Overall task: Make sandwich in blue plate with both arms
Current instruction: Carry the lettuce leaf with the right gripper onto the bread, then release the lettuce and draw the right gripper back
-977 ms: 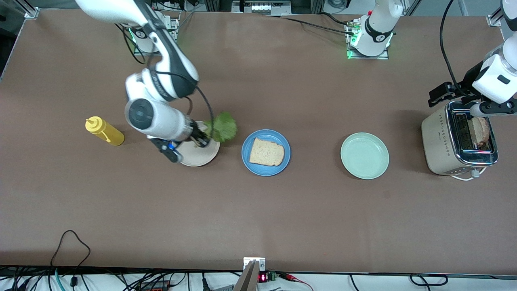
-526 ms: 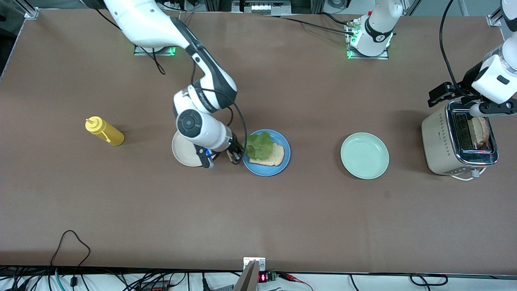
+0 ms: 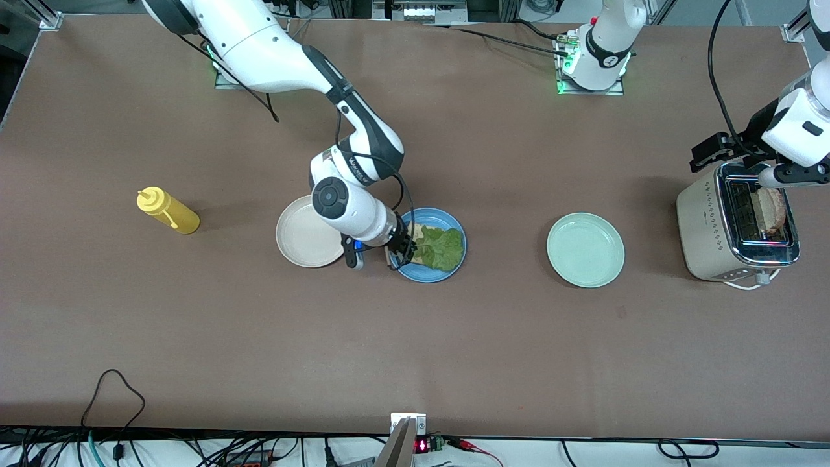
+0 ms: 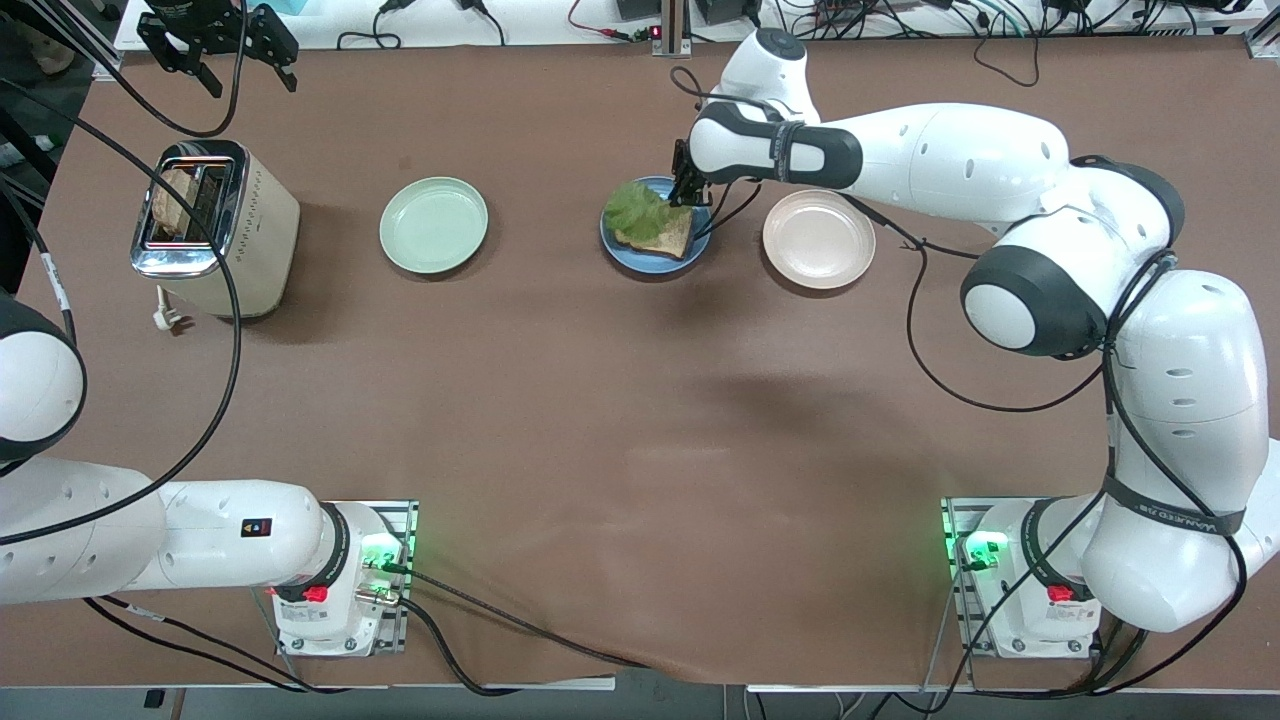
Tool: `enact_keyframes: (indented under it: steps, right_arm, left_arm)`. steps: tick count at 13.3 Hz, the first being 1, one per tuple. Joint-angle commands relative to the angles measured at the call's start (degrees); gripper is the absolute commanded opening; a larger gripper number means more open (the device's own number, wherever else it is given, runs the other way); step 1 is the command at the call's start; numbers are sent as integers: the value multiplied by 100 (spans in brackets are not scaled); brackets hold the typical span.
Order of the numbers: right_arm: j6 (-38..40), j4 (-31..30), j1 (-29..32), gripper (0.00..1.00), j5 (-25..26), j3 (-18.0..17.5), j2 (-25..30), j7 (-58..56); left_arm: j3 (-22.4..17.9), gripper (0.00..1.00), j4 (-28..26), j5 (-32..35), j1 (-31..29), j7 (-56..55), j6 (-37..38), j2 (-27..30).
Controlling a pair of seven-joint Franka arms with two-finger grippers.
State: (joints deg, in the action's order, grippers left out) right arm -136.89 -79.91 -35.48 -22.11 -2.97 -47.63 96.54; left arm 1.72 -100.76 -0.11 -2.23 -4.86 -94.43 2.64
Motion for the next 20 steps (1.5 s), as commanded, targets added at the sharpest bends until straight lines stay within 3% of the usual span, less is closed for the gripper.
enact_keyframes:
  steps: [1,4,10,12,17,20]
  right_arm:
    - [57,187,-21,100,-13,60,-45,6]
    - [493,195,85,100,258,104,69,-370]
    - [2549,169,927,100,427,113,1017,-2811]
    - [3218,160,1270,100,698,113,1281,-3621]
    - [4300,91,1798,100,1042,113,1879,-5010]
    - [4714,-330,1834,100,1077,454,2414,-6091]
  left_arm:
    - [30,100,-128,-95,-58,152,-76,114]
    - [30,100,-128,-95,-58,143,-67,123]
    - [30,100,-111,-95,-58,169,-50,140]
    - [39,100,-84,-95,-40,265,-41,149]
    - [48,100,-93,-95,-49,257,-50,158]
    - [48,100,-93,-95,-49,257,-50,158]
